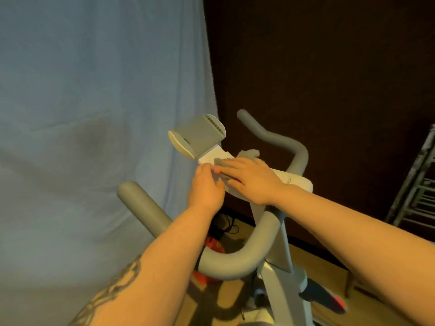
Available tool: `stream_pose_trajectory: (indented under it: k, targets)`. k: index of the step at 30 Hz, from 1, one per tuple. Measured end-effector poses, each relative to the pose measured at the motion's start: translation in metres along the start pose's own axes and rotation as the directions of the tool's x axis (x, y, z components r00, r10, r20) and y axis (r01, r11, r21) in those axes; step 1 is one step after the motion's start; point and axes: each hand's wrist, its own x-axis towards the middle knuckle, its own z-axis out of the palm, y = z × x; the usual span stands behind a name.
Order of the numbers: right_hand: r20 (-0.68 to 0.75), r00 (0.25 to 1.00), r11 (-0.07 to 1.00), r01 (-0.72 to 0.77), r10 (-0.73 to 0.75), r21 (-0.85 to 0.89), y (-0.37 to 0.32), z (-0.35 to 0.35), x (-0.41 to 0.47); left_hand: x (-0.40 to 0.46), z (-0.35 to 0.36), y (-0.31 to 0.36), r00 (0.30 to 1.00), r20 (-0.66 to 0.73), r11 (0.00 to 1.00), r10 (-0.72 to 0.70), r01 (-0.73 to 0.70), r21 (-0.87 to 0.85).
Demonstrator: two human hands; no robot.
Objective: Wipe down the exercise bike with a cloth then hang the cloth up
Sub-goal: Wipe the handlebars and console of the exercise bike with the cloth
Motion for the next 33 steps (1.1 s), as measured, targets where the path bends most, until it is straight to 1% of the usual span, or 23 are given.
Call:
stream_pose_trajectory:
  k: [1, 2, 3, 5, 6, 7, 8, 9, 11, 13, 14, 16, 17, 19, 20, 22, 23, 25, 26, 27, 29, 31, 33]
  targets:
    - [0.001, 0.996, 0.995, 0.085, -0.085, 0.044, 0.008, -0.003, -0.007, 0.000, 0.000, 0.001, 1.000, -0.008, 1.000, 0.000, 0.000, 0.000]
    - [0.023, 0.993, 0.990, 0.110, -0.113, 0.087, 0.015, -0.006, -0.007, 0.000, -0.001, 0.001, 1.000, -0.005, 1.000, -0.003, 0.003, 0.003]
    - [0.061, 0.995, 0.990, 0.067, -0.075, 0.123, 0.019, -0.009, -0.002, 0.000, -0.002, 0.002, 1.000, 0.005, 1.000, -0.011, 0.011, 0.005]
    - [0.108, 0.988, 0.978, -0.127, 0.110, 0.164, 0.017, -0.008, 0.016, 0.001, -0.003, 0.004, 0.999, 0.026, 0.999, -0.035, 0.034, 0.007]
    - [0.110, 0.969, 0.963, -0.234, 0.220, 0.135, 0.007, -0.008, 0.023, 0.000, -0.003, 0.004, 0.998, 0.032, 0.999, -0.046, 0.046, 0.008]
    - [0.102, 0.946, 0.947, -0.316, 0.309, 0.064, -0.004, -0.007, 0.027, 0.000, -0.003, 0.004, 0.998, 0.038, 0.999, -0.053, 0.053, 0.009]
    - [0.082, 0.936, 0.940, -0.341, 0.343, -0.033, -0.015, -0.004, 0.026, -0.001, -0.004, 0.005, 0.998, 0.041, 0.999, -0.054, 0.054, 0.006]
    - [0.065, 0.943, 0.941, -0.318, 0.327, -0.117, -0.023, -0.002, 0.018, -0.002, -0.004, 0.006, 0.998, 0.043, 0.999, -0.054, 0.054, -0.001]
    - [0.040, 0.977, 0.967, -0.199, 0.208, -0.161, -0.024, -0.003, -0.003, -0.004, -0.004, 0.007, 0.997, 0.048, 0.998, -0.055, 0.056, -0.014]
    - [0.085, 0.989, 0.993, -0.117, 0.119, -0.032, -0.009, -0.014, -0.015, -0.004, -0.003, 0.005, 0.996, 0.061, 0.998, -0.064, 0.065, -0.013]
    - [0.106, 0.987, 0.991, -0.125, 0.119, 0.056, -0.001, -0.016, -0.012, -0.004, -0.002, 0.003, 0.996, 0.064, 0.998, -0.065, 0.066, -0.007]
    - [0.151, 0.962, 0.957, -0.248, 0.226, 0.150, 0.006, -0.019, 0.005, -0.002, -0.002, 0.002, 0.995, 0.063, 0.997, -0.073, 0.073, -0.006]
    - [0.162, 0.932, 0.931, -0.344, 0.324, 0.123, 0.002, -0.017, 0.016, -0.002, -0.001, 0.000, 0.995, 0.067, 0.997, -0.078, 0.079, -0.007]
    - [0.142, 0.847, 0.858, -0.513, 0.513, -0.040, -0.021, -0.009, 0.030, -0.002, 0.000, -0.001, 0.994, 0.073, 0.997, -0.081, 0.081, 0.005]
    - [0.102, 0.830, 0.834, -0.536, 0.549, -0.133, -0.033, -0.003, 0.033, -0.002, 0.000, -0.001, 0.994, 0.072, 0.997, -0.078, 0.077, 0.009]
    - [0.006, 0.872, 0.849, -0.476, 0.490, -0.232, -0.048, 0.006, 0.026, -0.003, -0.001, 0.002, 0.994, 0.072, 0.996, -0.083, 0.084, -0.005]
    - [-0.027, 0.909, 0.884, -0.412, 0.417, -0.222, -0.046, 0.005, 0.020, -0.004, -0.002, 0.004, 0.994, 0.071, 0.997, -0.082, 0.083, -0.008]
    - [-0.008, 0.954, 0.949, -0.299, 0.300, -0.096, -0.032, -0.008, 0.012, -0.004, -0.003, 0.006, 0.994, 0.075, 0.997, -0.074, 0.073, 0.007]
    - [0.024, 0.956, 0.956, -0.291, 0.291, -0.025, -0.024, -0.016, 0.012, -0.006, -0.004, 0.006, 0.995, 0.078, 0.997, -0.069, 0.068, 0.021]
    - [0.062, 0.948, 0.950, -0.311, 0.311, -0.005, -0.019, -0.021, 0.016, -0.006, -0.004, 0.006, 0.994, 0.080, 0.997, -0.070, 0.068, 0.035]
    - [0.151, 0.900, 0.912, -0.395, 0.408, -0.110, -0.022, -0.019, 0.029, -0.006, -0.005, 0.007, 0.994, 0.087, 0.996, -0.071, 0.067, 0.056]
    - [0.128, 0.872, 0.876, -0.449, 0.473, -0.179, -0.036, -0.006, 0.039, -0.007, -0.008, 0.008, 0.993, 0.091, 0.996, -0.072, 0.066, 0.061]
    - [0.062, 0.905, 0.895, -0.404, 0.421, -0.186, -0.040, -0.001, 0.032, -0.009, -0.008, 0.010, 0.995, 0.086, 0.997, -0.058, 0.052, 0.065]
